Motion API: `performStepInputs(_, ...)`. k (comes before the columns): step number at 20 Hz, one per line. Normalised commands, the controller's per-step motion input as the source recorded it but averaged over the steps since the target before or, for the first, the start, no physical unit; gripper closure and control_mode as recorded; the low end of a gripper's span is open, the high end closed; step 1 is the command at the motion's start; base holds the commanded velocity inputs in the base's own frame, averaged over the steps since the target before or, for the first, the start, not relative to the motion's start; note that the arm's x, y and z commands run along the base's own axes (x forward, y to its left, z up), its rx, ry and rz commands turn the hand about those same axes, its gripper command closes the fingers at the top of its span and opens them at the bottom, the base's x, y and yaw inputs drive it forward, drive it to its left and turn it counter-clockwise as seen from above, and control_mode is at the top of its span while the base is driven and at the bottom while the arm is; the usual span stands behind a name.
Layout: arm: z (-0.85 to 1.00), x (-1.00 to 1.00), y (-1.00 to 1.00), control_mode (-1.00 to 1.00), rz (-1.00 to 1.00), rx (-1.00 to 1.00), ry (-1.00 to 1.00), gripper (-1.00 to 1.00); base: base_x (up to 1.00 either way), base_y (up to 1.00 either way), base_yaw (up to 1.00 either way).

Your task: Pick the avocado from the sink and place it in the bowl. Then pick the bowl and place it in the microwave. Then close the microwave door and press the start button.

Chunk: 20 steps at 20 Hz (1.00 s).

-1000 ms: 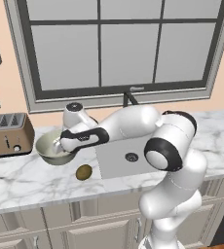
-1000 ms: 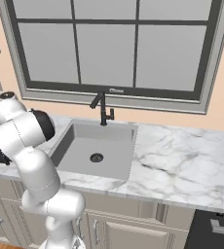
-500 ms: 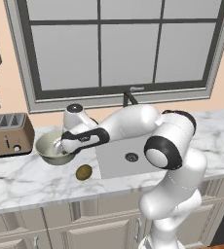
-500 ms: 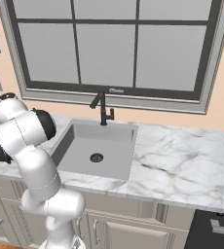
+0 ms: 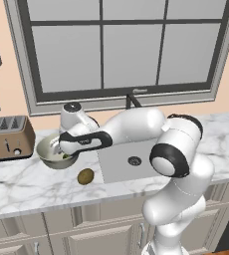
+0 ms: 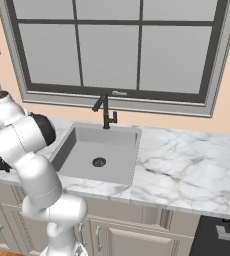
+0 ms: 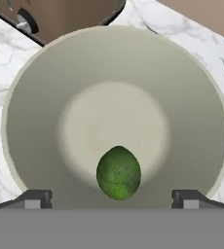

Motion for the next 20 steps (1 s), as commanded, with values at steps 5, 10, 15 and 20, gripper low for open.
performStepInputs(5, 0.08, -0.66, 0.16, -1.0, 0.07, 0.0, -0.03, -1.0, 0.0, 0.0, 0.0)
performStepInputs(10, 0.01, -0.52, 0.0, -1.0, 0.07, 0.0, -0.01, -1.0, 0.0, 0.0, 0.0)
performStepInputs(15, -0.11, -0.08, 0.0, -1.0, 0.08, -0.04, 0.0, -1.0, 0.0, 0.0, 0.0)
performStepInputs(20, -0.37, 0.23, 0.0, -1.0, 0.09, -0.11, 0.0, -1.0, 0.0, 0.0, 0.0)
